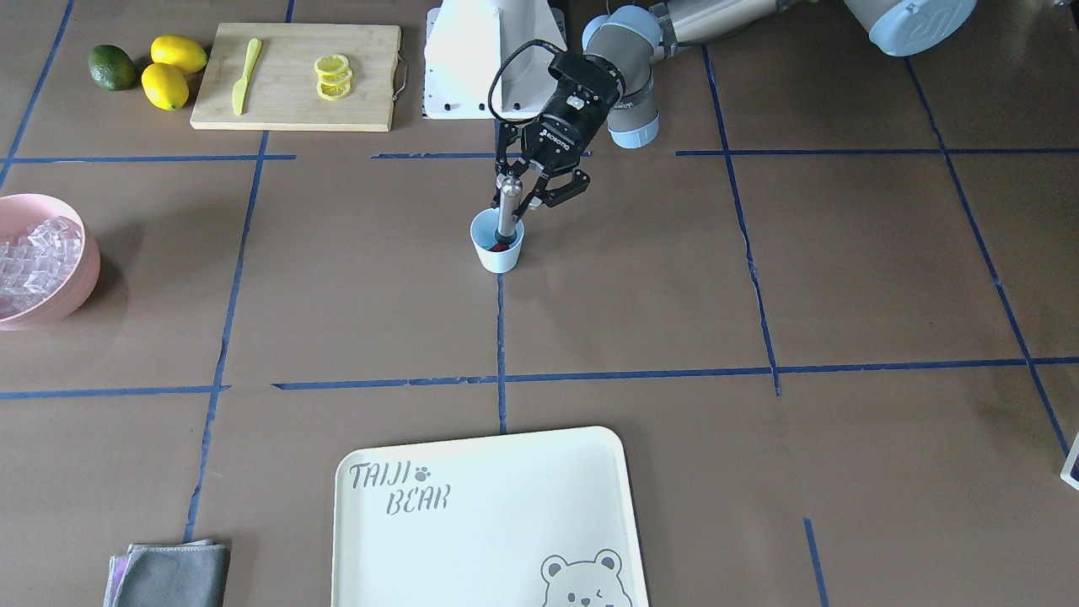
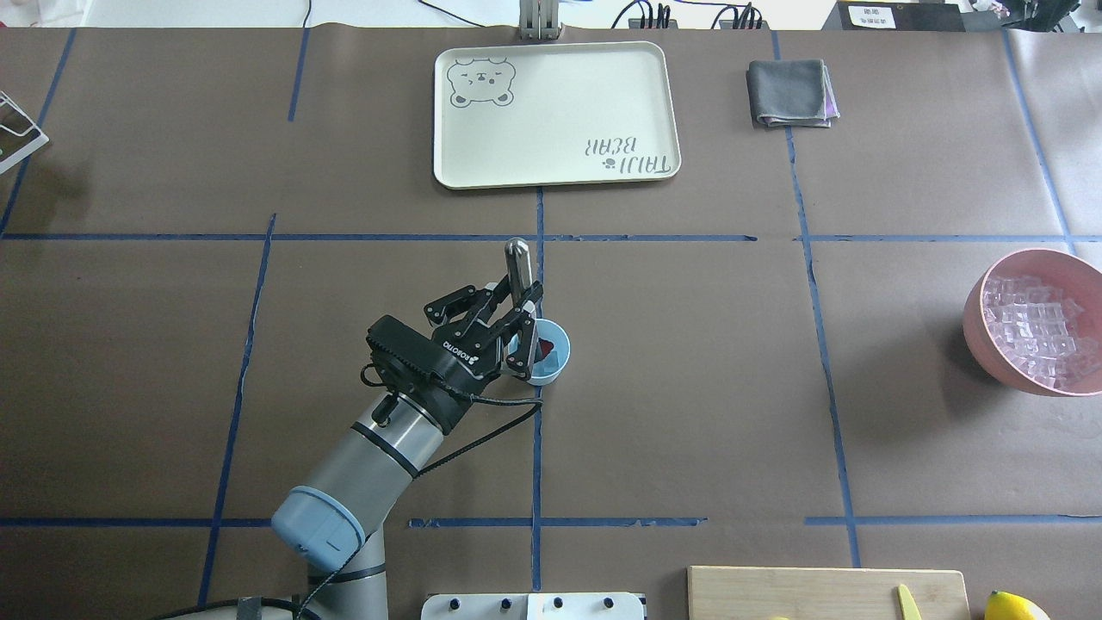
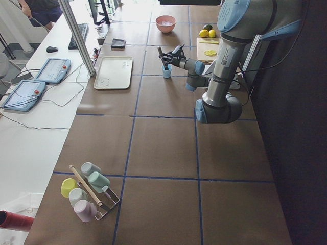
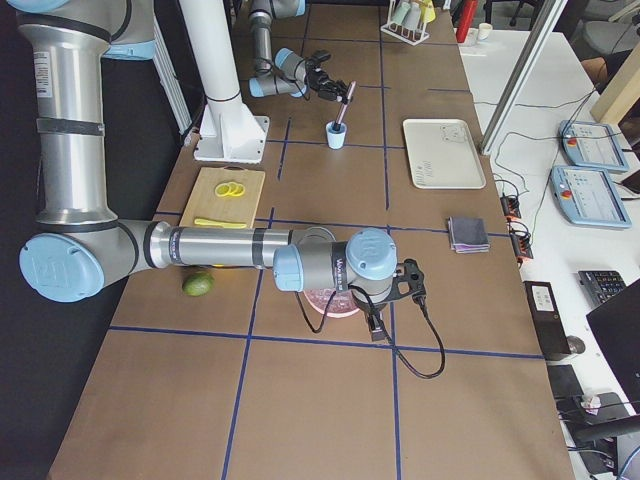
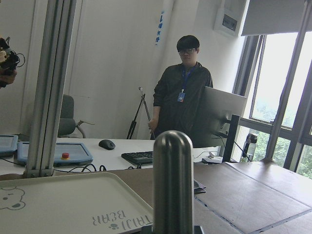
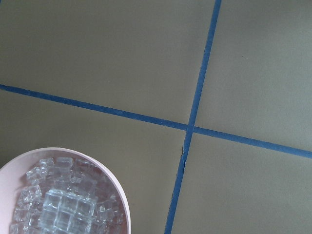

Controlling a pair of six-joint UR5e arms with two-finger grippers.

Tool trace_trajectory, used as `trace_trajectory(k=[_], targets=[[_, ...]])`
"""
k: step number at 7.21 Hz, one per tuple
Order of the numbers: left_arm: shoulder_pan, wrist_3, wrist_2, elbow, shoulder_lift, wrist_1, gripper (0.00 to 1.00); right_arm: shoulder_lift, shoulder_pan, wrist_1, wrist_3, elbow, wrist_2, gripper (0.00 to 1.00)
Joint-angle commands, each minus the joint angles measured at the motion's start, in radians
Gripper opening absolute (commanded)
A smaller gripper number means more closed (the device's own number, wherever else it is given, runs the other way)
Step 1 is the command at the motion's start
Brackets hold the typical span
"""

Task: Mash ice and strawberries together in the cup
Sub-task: 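Lower the pestle into the cup and press down on the contents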

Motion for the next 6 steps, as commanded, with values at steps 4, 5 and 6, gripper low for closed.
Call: trace_trajectory(k=[4,5,6], targets=[[0.009,-0.004,0.008,0.01,-0.007,0.0,0.0,0.0,0.0,0.0,0.0,0.0,0.0,0.99],[0.007,0.002,-0.002,-0.019,-0.018,0.005,0.0,0.002,0.0,0.0,0.0,0.0,0.0,0.99],[0.0,0.003,-0.003,-0.071,-0.012,0.011,0.0,0.002,0.0,0.003,0.0,0.0,0.0,0.99]])
